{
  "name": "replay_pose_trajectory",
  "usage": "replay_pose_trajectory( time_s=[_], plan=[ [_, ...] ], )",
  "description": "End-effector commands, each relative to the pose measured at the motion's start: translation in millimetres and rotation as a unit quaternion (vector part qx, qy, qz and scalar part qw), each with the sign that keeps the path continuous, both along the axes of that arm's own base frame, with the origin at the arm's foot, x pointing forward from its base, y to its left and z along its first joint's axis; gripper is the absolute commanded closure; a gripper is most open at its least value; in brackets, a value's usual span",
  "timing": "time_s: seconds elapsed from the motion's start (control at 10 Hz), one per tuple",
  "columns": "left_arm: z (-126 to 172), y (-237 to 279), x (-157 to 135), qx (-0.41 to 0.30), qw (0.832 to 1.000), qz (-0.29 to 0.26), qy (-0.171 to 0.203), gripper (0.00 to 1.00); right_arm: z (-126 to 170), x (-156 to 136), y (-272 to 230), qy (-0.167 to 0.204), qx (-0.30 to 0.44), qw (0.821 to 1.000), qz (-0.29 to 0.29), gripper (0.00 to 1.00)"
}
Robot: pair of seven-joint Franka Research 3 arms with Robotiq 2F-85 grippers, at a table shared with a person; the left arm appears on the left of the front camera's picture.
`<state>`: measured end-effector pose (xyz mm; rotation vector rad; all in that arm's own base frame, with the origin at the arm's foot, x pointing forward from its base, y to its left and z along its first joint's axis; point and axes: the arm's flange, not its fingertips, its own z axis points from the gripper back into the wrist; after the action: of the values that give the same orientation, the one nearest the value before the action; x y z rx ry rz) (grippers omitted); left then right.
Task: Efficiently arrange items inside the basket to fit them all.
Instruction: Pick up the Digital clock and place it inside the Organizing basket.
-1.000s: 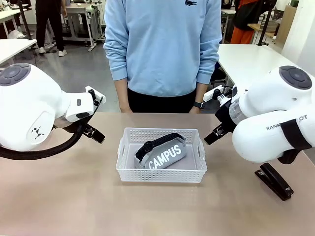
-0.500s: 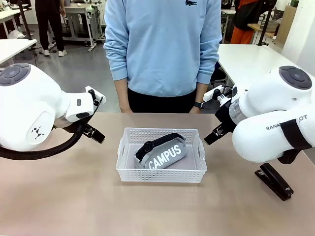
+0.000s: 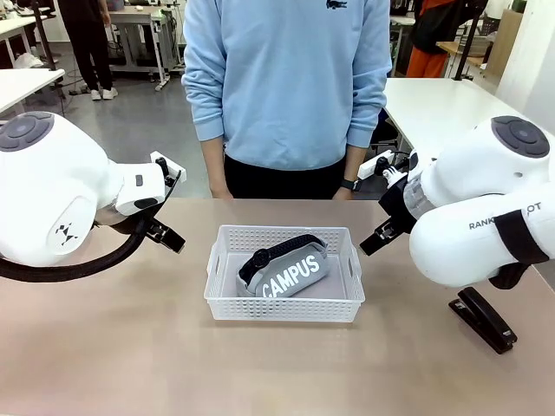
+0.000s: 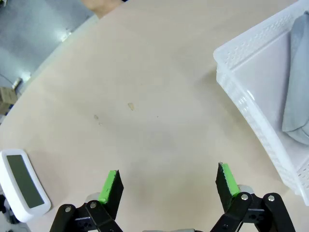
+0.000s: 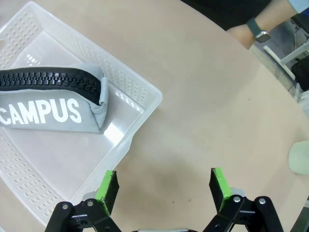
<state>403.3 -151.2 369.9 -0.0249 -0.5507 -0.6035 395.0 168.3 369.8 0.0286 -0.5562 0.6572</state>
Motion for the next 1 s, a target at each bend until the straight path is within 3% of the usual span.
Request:
replay_pose_trajectory(
  time_s=[0.0,0.2,0.3,0.5,0.7,0.9],
  plan=[
    [7.9,3.0,-10.7,-0.005,0.999,-0.025,0.022,0.00,12.5,-2.8,-12.3,0.042,0.027,0.998,0.027,0.00],
    [39.9,22.5,-34.6,-0.041,0.996,-0.057,0.054,0.00,46.1,-12.0,-44.5,0.049,0.085,0.995,0.031,0.00],
    [61.6,41.5,-48.0,-0.077,0.993,-0.068,0.059,0.00,67.6,-21.5,-67.7,0.070,0.114,0.990,0.045,0.00],
    [91.6,84.6,-76.2,-0.147,0.976,-0.146,0.073,0.00,98.0,-36.5,-126.6,0.089,0.190,0.976,0.061,0.00],
    [127.6,165.8,-92.7,-0.231,0.963,-0.135,0.026,0.00,124.2,-50.2,-209.1,0.046,0.295,0.954,0.026,0.00],
    [135.8,241.4,-107.2,-0.317,0.942,-0.108,-0.011,0.00,124.1,-72.5,-282.2,0.013,0.404,0.914,0.018,0.00]
  ],
)
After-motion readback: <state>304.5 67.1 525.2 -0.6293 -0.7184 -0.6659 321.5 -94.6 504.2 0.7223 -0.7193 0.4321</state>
